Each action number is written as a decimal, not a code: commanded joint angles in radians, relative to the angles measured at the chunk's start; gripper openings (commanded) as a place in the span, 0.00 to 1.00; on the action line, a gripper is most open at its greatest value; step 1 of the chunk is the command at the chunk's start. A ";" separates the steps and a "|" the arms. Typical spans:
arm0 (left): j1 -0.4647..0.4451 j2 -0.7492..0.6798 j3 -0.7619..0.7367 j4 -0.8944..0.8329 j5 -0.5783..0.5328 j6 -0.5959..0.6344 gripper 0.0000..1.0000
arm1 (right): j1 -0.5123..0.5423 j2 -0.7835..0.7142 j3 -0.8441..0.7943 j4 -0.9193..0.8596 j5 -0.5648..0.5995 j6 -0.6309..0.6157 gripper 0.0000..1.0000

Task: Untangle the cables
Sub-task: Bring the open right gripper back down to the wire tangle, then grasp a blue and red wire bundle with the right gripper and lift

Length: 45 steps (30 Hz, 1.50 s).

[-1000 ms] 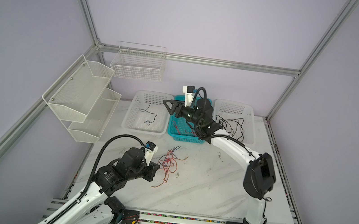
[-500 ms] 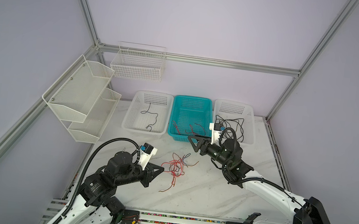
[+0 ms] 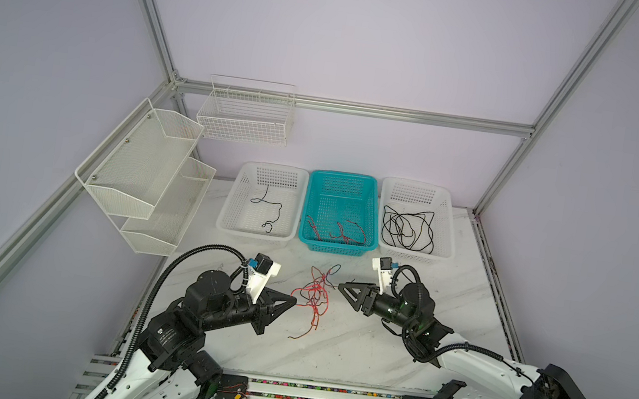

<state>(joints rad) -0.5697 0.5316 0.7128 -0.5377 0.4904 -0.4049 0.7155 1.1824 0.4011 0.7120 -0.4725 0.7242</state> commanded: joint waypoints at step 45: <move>0.005 -0.017 0.206 -0.192 -0.435 0.057 0.00 | 0.082 0.095 0.012 -0.119 0.225 0.266 0.00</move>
<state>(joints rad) -0.5697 0.5362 0.7666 -0.6933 0.2619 -0.3893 0.7998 1.3083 0.4438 0.6971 -0.3103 1.0473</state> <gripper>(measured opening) 0.048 0.055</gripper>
